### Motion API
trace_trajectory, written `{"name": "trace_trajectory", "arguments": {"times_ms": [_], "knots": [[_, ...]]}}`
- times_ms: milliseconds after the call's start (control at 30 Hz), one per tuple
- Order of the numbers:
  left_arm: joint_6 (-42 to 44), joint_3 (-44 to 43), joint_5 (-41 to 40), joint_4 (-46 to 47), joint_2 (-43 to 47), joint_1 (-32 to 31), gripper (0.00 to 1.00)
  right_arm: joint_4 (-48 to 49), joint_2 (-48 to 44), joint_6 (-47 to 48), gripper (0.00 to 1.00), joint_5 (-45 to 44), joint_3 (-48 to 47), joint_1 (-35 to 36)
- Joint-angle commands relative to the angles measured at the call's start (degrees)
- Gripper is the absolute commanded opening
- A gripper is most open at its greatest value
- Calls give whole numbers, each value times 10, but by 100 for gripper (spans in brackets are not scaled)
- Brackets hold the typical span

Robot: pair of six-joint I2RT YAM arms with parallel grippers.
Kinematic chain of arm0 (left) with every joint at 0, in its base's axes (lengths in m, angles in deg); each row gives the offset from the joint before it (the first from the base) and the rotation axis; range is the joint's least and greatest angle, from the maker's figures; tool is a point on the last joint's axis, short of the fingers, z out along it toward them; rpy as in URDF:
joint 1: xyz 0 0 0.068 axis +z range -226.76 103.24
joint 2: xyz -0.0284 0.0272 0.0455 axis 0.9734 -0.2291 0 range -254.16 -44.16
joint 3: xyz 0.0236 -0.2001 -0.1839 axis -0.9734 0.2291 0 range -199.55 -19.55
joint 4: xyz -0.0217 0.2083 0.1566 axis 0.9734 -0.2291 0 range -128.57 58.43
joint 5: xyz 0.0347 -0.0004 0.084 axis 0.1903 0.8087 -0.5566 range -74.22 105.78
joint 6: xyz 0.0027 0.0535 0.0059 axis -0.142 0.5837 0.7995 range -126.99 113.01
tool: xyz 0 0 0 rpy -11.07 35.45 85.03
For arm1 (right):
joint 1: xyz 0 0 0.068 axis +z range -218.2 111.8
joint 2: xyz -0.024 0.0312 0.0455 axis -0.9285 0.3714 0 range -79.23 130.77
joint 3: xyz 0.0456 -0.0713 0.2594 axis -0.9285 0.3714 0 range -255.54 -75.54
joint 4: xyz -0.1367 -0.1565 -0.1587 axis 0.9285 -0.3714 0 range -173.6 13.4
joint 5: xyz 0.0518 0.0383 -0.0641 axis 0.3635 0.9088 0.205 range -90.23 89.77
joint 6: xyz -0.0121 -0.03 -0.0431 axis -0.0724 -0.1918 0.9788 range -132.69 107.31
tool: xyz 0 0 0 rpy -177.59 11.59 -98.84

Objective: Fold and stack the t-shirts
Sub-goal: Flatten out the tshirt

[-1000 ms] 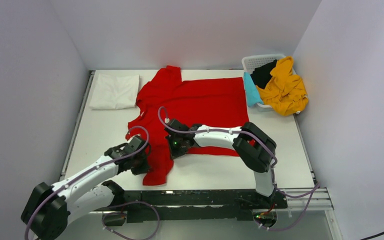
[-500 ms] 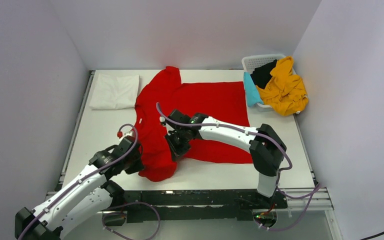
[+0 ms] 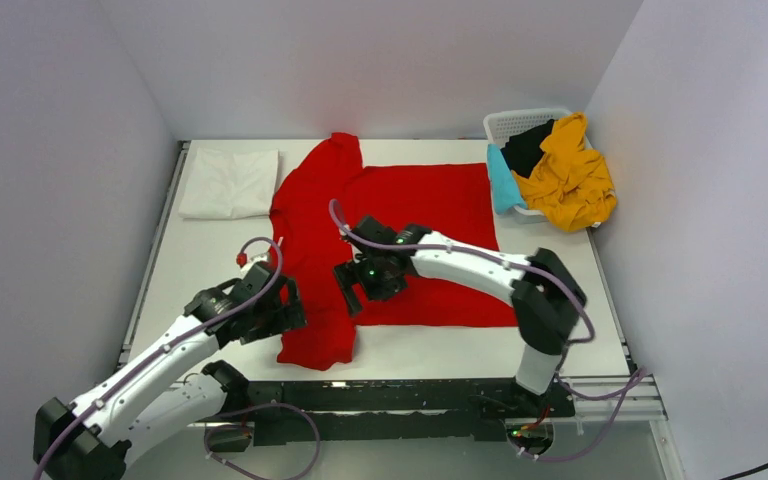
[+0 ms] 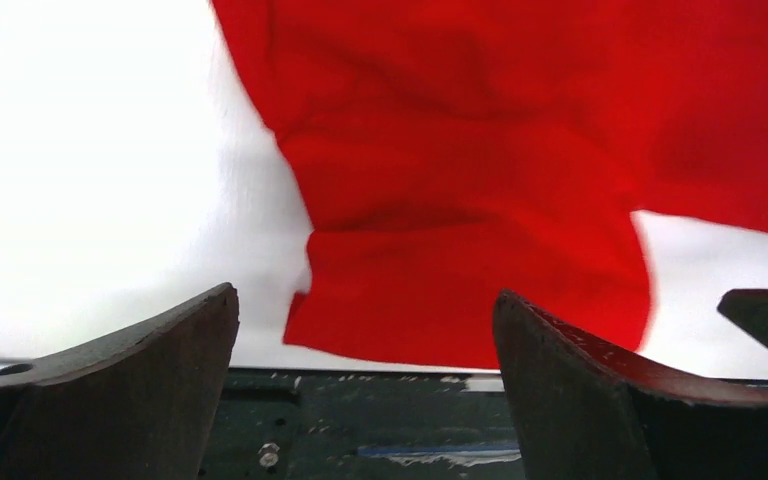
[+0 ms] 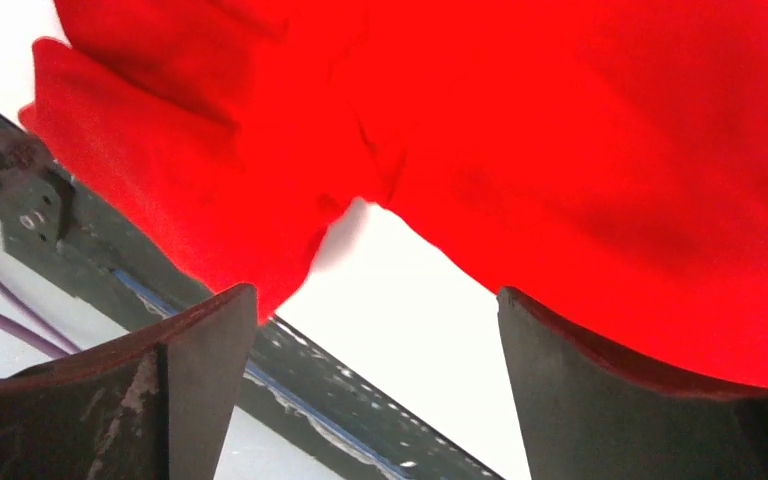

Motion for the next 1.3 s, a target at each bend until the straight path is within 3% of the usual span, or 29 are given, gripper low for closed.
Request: {"name": "trace_trajectory", "arguments": {"times_ms": [0, 200, 367, 567, 900, 1067, 1267], "knots": [[37, -41, -43, 67, 22, 1, 99, 49, -129, 5, 99, -118, 58, -19], [86, -69, -24, 206, -113, 29, 99, 172, -219, -53, 100, -117, 209, -154], [125, -95, 62, 313, -252, 91, 99, 232, -218, -50, 100, -157, 275, -257], [151, -163, 85, 347, -407, 127, 100, 284, -150, -33, 100, -150, 282, -320], [197, -301, 74, 327, -572, 163, 99, 351, -10, -32, 100, -124, 220, -387], [212, -359, 63, 291, -561, 163, 99, 330, -34, -13, 100, -132, 175, -386], [196, -285, 22, 241, -411, 138, 99, 325, -206, -29, 100, -166, 250, -384]]}}
